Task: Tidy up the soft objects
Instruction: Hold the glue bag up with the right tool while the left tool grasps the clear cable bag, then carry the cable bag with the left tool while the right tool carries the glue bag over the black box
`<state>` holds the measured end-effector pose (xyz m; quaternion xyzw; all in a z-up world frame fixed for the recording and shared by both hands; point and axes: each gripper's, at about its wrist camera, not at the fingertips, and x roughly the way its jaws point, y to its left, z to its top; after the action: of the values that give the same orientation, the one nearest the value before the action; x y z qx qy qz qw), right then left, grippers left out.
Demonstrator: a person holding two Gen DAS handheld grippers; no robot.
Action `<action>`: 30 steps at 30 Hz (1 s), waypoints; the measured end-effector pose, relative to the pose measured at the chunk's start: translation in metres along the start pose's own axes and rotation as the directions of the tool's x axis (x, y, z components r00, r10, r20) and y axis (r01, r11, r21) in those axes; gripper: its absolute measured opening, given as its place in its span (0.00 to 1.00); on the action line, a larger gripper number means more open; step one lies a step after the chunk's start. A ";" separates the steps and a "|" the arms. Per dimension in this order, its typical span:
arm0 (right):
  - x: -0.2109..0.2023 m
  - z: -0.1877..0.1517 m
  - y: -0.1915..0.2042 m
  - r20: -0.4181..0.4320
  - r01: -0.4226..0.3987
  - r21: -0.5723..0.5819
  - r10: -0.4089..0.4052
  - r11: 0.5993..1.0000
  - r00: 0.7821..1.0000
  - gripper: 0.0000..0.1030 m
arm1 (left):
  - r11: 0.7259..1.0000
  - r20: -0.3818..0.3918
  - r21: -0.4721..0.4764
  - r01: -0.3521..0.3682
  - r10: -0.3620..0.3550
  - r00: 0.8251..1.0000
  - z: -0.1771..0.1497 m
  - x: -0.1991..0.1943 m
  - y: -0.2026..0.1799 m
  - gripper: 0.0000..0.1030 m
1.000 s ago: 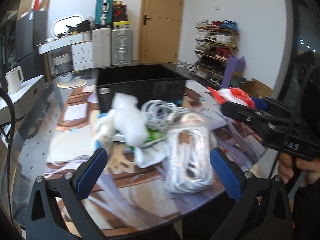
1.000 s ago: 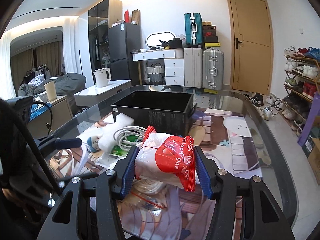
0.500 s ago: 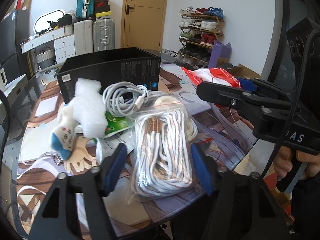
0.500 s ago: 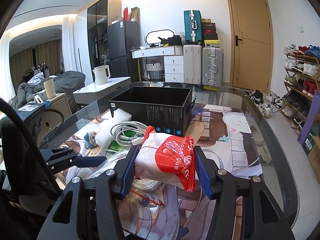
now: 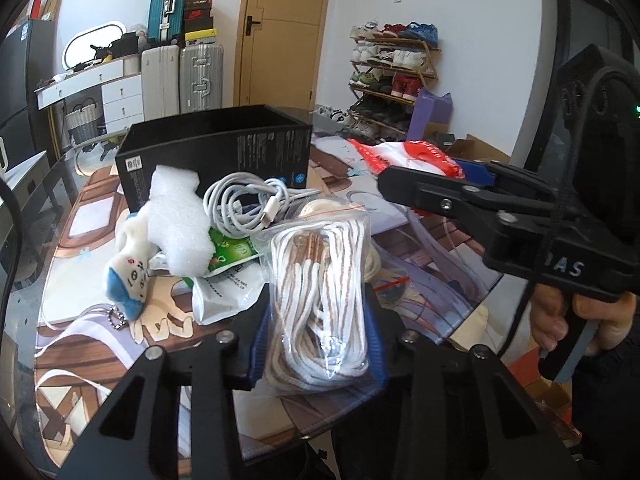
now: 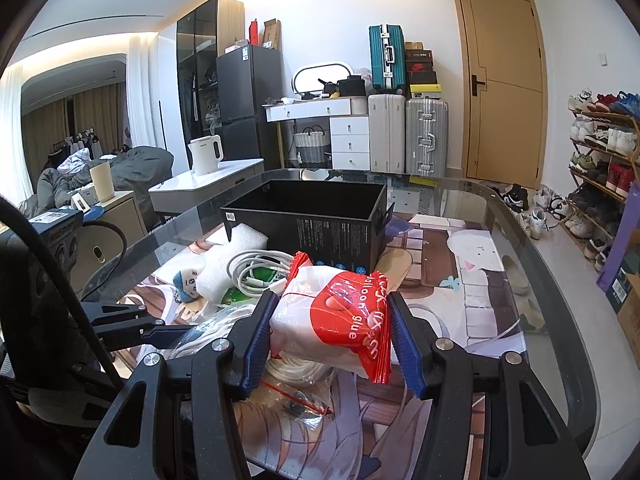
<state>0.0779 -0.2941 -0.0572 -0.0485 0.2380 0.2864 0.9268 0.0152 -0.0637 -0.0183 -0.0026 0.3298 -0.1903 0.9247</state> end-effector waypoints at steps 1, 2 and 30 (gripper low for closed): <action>-0.001 0.000 0.000 0.003 -0.001 0.001 0.001 1.000 1.000 0.54 | 1.000 0.004 0.007 0.001 -0.001 1.000 0.000 -0.002 -0.001 0.38; -0.001 0.001 0.000 0.008 0.001 -0.001 -0.001 1.000 1.000 0.54 | 1.000 0.010 0.011 0.003 -0.003 1.000 0.001 -0.005 -0.001 0.37; 0.008 0.039 0.019 0.031 -0.006 -0.053 0.007 0.999 0.999 0.54 | 0.989 0.187 -0.087 -0.116 0.130 0.974 0.038 -0.055 0.055 0.38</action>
<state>0.0891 -0.2650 -0.0257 -0.0677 0.2159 0.2962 0.9279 0.0185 0.0019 0.0377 -0.0355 0.2455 -0.1188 0.9614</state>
